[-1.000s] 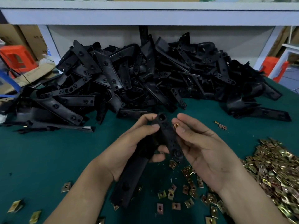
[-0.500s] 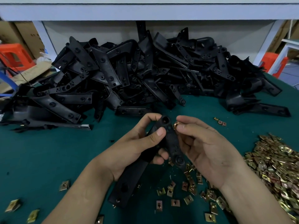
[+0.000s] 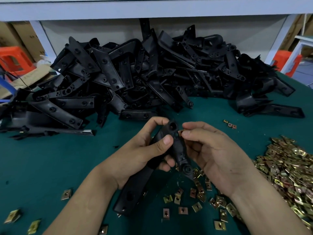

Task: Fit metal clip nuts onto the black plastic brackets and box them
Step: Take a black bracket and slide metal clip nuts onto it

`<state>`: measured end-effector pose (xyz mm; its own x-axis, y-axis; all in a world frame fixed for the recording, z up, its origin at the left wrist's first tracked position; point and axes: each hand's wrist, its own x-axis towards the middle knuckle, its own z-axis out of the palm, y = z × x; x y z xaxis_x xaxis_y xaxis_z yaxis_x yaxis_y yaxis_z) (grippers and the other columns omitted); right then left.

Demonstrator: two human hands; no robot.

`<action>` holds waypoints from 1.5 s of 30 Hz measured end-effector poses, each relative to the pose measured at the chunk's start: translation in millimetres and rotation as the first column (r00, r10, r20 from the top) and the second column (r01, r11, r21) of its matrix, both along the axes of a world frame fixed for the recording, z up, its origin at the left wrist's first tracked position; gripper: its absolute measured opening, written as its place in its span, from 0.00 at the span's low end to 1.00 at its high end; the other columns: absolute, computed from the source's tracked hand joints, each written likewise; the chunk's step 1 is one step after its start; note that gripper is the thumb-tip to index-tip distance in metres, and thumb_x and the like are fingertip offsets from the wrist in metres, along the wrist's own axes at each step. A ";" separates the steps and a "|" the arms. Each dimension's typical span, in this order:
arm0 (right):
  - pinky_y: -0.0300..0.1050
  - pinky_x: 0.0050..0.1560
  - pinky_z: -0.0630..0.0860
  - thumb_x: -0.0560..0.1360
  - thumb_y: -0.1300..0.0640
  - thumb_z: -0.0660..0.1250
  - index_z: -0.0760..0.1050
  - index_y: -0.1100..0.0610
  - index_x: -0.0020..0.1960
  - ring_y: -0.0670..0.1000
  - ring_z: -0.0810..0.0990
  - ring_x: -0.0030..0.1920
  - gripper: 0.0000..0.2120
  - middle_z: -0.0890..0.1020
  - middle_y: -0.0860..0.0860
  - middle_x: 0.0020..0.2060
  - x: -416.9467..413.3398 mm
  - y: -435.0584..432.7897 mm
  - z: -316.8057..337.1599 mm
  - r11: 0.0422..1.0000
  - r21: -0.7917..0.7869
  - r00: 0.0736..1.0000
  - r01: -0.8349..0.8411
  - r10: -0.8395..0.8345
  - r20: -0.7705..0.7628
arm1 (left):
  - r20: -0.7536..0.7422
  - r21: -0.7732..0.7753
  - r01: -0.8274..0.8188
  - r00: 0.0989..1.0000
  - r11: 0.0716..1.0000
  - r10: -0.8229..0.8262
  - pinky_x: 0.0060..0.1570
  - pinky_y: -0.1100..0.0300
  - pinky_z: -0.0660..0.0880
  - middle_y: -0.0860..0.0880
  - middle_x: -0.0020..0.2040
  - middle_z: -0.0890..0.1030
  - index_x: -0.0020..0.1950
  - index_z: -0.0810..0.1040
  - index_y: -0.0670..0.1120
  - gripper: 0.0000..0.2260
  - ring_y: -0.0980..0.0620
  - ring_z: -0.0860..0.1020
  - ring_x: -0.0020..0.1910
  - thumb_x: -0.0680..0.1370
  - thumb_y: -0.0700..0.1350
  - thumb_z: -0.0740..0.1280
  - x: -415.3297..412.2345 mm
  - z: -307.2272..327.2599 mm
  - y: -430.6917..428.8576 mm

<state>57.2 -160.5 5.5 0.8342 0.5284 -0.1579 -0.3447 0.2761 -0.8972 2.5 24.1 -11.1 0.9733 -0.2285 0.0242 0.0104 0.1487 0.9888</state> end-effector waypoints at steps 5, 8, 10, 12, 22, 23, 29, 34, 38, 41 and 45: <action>0.39 0.42 0.80 0.64 0.60 0.73 0.85 0.54 0.47 0.54 0.85 0.42 0.11 0.86 0.59 0.43 -3.1 3.4 -3.0 0.999 -0.017 0.997 -0.049 0.050 0.058 | 0.003 0.069 0.012 1.000 0.998 -0.012 0.37 0.63 0.78 0.49 0.39 0.82 0.63 0.70 0.51 0.16 0.52 0.80 0.37 0.78 0.52 0.69 0.7 -0.5 3.4; 0.39 0.42 0.80 0.68 0.63 0.73 0.83 0.56 0.54 0.56 0.86 0.41 0.14 0.86 0.61 0.45 -2.4 2.6 -3.9 0.996 -0.019 0.994 -0.082 0.083 0.071 | -0.005 0.104 0.019 1.000 0.994 -0.018 0.36 0.63 0.77 0.50 0.39 0.82 0.61 0.72 0.53 0.15 0.52 0.80 0.36 0.77 0.53 0.69 0.1 0.2 7.0; 0.40 0.42 0.81 0.69 0.63 0.72 0.82 0.57 0.56 0.57 0.86 0.41 0.15 0.86 0.61 0.45 -2.0 2.2 -4.2 0.995 -0.007 0.991 -0.100 0.100 0.085 | -0.008 0.118 0.022 1.000 0.993 -0.022 0.35 0.64 0.76 0.51 0.39 0.82 0.59 0.74 0.52 0.13 0.52 0.80 0.34 0.77 0.53 0.69 -0.4 2.0 9.8; 0.41 0.44 0.81 0.69 0.61 0.73 0.83 0.55 0.54 0.57 0.87 0.43 0.14 0.86 0.59 0.44 -1.7 2.7 -5.2 0.995 -0.050 0.988 -0.082 0.088 0.124 | -0.020 0.138 0.036 0.999 0.990 -0.033 0.34 0.64 0.76 0.52 0.40 0.81 0.60 0.74 0.51 0.13 0.53 0.79 0.33 0.77 0.52 0.69 -1.1 3.1 11.1; 0.43 0.51 0.78 0.73 0.47 0.74 0.84 0.47 0.50 0.45 0.85 0.47 0.07 0.87 0.46 0.45 -5.3 8.8 -8.1 0.971 -0.193 0.934 0.141 -0.065 0.351 | -0.058 -0.184 -0.180 0.983 0.966 0.172 0.27 0.68 0.73 0.50 0.44 0.83 0.55 0.86 0.50 0.13 0.57 0.76 0.30 0.71 0.47 0.77 3.4 1.6 21.1; 0.39 0.48 0.78 0.76 0.49 0.72 0.84 0.45 0.48 0.42 0.84 0.44 0.03 0.86 0.43 0.43 -1.7 5.7 -10.2 0.925 -0.275 0.895 0.264 -0.129 0.428 | -0.086 -0.262 -0.201 0.979 0.944 0.184 0.26 0.69 0.71 0.50 0.47 0.84 0.57 0.86 0.50 0.14 0.58 0.73 0.29 0.71 0.46 0.77 4.7 1.0 23.1; 0.22 0.45 0.68 0.75 0.52 0.73 0.84 0.41 0.46 0.31 0.75 0.47 0.05 0.80 0.38 0.40 11.0 -14.1 -18.6 0.552 -0.797 0.670 0.247 0.496 0.552 | -0.132 -0.483 -0.223 0.974 0.846 0.181 0.24 0.72 0.67 0.51 0.57 0.84 0.57 0.86 0.48 0.13 0.60 0.67 0.27 0.73 0.46 0.74 6.2 -3.9 31.2; 0.28 0.40 0.72 0.74 0.49 0.75 0.83 0.41 0.46 0.31 0.75 0.47 0.04 0.81 0.37 0.40 11.4 -14.9 -21.0 0.475 -0.841 0.668 0.261 0.540 0.512 | -0.168 -0.472 -0.232 0.971 0.850 0.171 0.24 0.71 0.66 0.53 0.54 0.84 0.53 0.87 0.49 0.12 0.60 0.67 0.27 0.71 0.46 0.74 7.4 -7.8 25.1; 0.27 0.46 0.72 0.75 0.55 0.75 0.81 0.41 0.47 0.31 0.73 0.49 0.08 0.80 0.40 0.41 7.7 -15.1 -21.1 0.481 -0.835 0.670 0.268 0.529 0.521 | -0.170 -0.464 -0.171 0.980 0.869 0.102 0.24 0.70 0.68 0.51 0.53 0.85 0.54 0.87 0.47 0.16 0.60 0.70 0.27 0.68 0.46 0.81 5.2 -8.0 24.8; 0.31 0.42 0.73 0.76 0.58 0.72 0.79 0.40 0.48 0.34 0.75 0.47 0.11 0.79 0.41 0.42 6.1 -13.7 -20.3 0.493 -0.821 0.670 0.287 0.510 0.540 | -0.135 -0.459 -0.087 0.990 0.884 0.028 0.24 0.71 0.68 0.51 0.53 0.84 0.56 0.86 0.47 0.19 0.60 0.71 0.27 0.67 0.49 0.82 4.0 -7.8 25.2; 0.30 0.45 0.75 0.77 0.59 0.72 0.80 0.41 0.50 0.38 0.79 0.46 0.12 0.82 0.41 0.45 5.5 -7.9 -15.6 0.688 -0.640 0.691 0.343 0.277 0.668 | -0.116 -0.463 -0.077 0.993 0.883 0.026 0.25 0.71 0.69 0.52 0.52 0.84 0.56 0.86 0.48 0.19 0.60 0.71 0.28 0.68 0.50 0.82 4.4 -9.4 24.0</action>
<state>62.8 -168.4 -10.1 0.8581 0.4883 0.1590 0.4274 -0.5074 -0.7482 6.9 48.0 -20.5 0.9861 -0.1655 0.0145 0.0881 0.5951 0.7988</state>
